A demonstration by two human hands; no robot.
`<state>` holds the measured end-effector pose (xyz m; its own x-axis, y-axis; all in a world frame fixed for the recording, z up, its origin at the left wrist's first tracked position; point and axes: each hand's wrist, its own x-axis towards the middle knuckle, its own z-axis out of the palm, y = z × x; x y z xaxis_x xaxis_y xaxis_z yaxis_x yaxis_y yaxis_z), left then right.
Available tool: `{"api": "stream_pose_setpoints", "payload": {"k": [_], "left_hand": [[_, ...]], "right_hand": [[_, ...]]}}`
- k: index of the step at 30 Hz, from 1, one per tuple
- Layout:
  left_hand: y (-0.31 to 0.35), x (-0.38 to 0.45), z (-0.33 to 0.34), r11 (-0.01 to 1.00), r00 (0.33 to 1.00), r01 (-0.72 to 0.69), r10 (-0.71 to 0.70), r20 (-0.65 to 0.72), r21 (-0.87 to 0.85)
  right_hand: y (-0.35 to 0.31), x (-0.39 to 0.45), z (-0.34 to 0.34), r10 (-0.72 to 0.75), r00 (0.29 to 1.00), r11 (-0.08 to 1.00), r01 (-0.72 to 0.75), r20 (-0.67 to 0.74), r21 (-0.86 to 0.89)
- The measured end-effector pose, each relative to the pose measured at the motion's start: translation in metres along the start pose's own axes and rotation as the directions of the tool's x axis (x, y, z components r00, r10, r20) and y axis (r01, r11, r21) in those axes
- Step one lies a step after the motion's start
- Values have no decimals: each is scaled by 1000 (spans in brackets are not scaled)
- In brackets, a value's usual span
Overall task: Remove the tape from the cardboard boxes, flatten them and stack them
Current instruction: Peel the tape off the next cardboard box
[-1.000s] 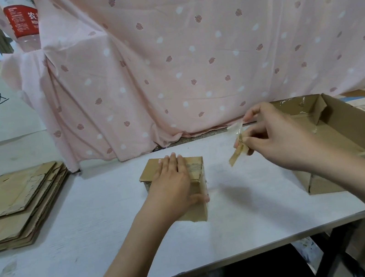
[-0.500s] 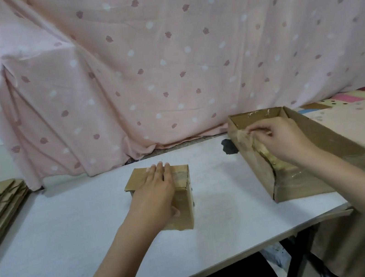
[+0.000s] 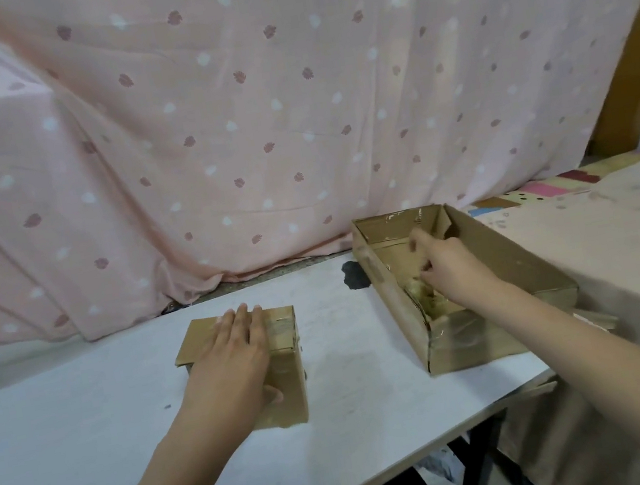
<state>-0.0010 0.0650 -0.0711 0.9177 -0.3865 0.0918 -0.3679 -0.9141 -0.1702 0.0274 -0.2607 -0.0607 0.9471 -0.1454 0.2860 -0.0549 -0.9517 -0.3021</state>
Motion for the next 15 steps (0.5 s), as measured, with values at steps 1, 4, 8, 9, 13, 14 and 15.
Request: {"api": "stream_pose_setpoints", "payload": {"k": [1,4,8,9,13,14,15], "left_hand": [[0,0,0,1000,1000,0,0,2,-2],[0,2,1,1000,1000,4,-4,8,-10],[1,5,1,1000,1000,3,-3,9,-9],[2,5,2,1000,1000,5,-4,8,-11],[1,6,5,1000,1000,5,-5,-5,-5],[1,6,6,1000,1000,4,-4,-9,-4],[0,6,6,1000,1000,4,-4,-11,-4]], "right_hand": [[1,2,3,2,999,999,0,41,-53],[7,10,10,23,988,987,3,154,-163],[14,13,20,-5,980,981,44,198,-189],[11,11,19,-16,975,985,53,221,-163],[6,8,15,-22,968,998,36,249,-53],[6,7,13,-31,977,999,36,212,-19],[5,5,10,-31,986,1000,30,163,8]]}}
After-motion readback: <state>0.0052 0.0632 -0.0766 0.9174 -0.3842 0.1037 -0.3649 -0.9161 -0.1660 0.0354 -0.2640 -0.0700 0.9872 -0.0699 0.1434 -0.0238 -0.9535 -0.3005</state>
